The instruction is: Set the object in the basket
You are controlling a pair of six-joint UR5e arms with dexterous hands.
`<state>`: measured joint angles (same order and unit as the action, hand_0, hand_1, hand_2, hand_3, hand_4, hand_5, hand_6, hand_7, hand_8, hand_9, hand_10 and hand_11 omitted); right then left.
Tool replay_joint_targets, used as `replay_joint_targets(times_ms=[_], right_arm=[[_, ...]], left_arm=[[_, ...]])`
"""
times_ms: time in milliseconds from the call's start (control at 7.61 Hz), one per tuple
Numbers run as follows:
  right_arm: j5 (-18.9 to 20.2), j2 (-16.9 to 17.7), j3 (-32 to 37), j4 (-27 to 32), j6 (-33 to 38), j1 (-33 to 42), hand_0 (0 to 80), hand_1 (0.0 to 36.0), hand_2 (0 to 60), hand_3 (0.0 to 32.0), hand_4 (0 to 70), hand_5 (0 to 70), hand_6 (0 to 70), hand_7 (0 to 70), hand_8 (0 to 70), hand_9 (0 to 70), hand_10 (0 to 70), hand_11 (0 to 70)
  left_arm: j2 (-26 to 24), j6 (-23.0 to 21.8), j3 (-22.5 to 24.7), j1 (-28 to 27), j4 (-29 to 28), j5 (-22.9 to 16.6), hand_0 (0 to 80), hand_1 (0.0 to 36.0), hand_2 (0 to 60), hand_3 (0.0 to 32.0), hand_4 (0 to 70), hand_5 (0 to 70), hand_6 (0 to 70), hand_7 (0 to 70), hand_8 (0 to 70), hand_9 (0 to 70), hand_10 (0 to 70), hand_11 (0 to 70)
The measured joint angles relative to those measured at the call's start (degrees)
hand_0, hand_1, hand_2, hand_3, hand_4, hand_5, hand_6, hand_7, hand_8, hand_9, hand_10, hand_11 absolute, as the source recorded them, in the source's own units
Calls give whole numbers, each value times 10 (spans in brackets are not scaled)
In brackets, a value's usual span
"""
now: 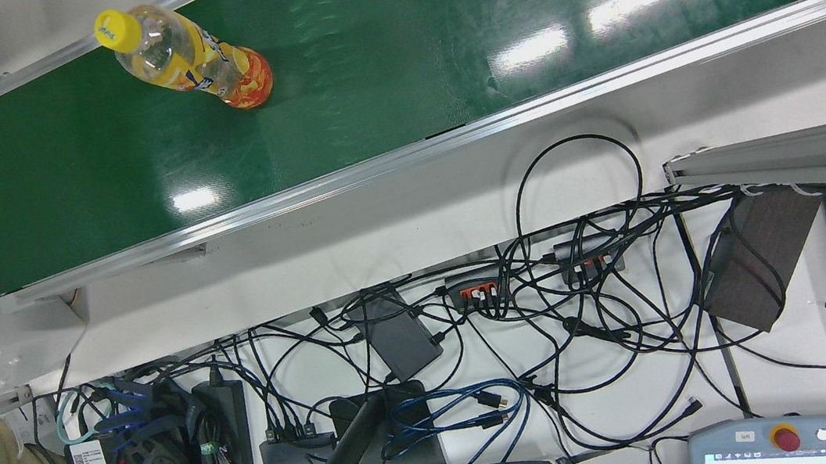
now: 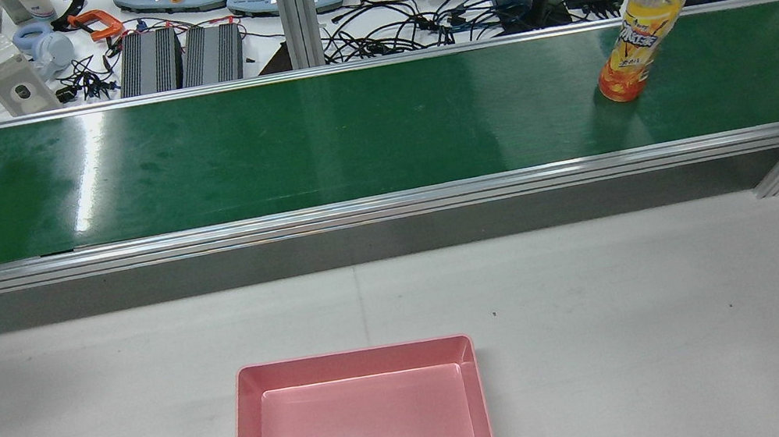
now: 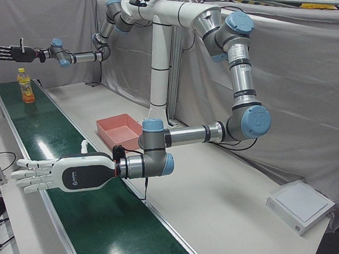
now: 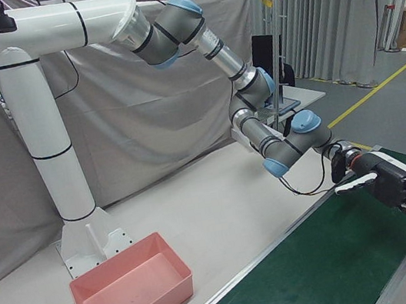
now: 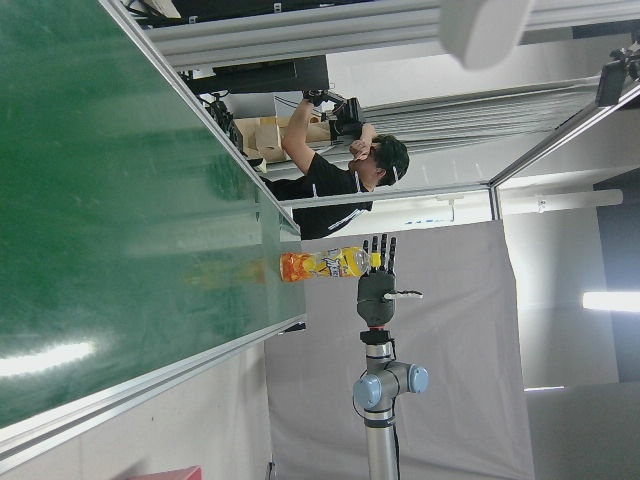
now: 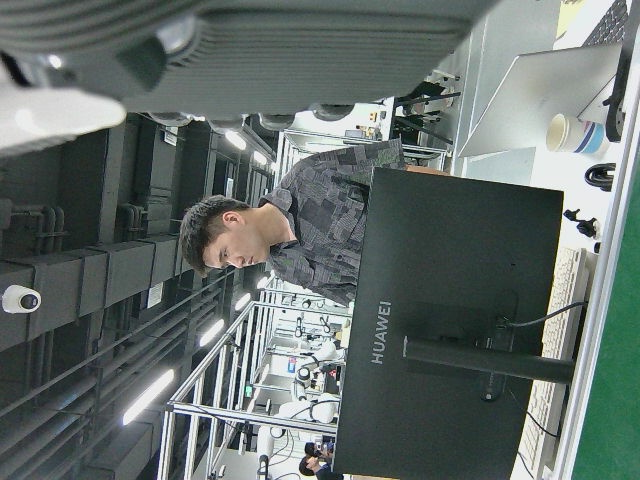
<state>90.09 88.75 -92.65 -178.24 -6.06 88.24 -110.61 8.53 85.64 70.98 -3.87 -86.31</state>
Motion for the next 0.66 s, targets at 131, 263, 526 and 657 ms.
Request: replay_joint_targets(times_ms=[131, 263, 526, 657], right_arm=[[0, 0, 0, 0, 0, 0, 0, 0, 0, 0, 0, 0, 0, 0, 0, 0, 0, 0], [0, 0, 0, 0, 0, 0, 0, 0, 0, 0, 0, 0, 0, 0, 0, 0, 0, 0], [0, 0, 0, 0, 0, 0, 0, 0, 0, 0, 0, 0, 0, 0, 0, 0, 0, 0], [0, 0, 0, 0, 0, 0, 0, 0, 0, 0, 0, 0, 0, 0, 0, 0, 0, 0]], left_arm=[[0, -1, 0, -1, 0, 0, 747, 136, 0, 0, 10, 174, 0, 0, 0, 0, 0, 20], [0, -1, 0, -1, 0, 0, 749, 136, 0, 0, 8, 174, 0, 0, 0, 0, 0, 23], [0, -1, 1, -1, 0, 0, 747, 136, 0, 0, 6, 174, 0, 0, 0, 0, 0, 21], [0, -1, 1, -1, 0, 0, 747, 135, 0, 0, 9, 177, 0, 0, 0, 0, 0, 18]])
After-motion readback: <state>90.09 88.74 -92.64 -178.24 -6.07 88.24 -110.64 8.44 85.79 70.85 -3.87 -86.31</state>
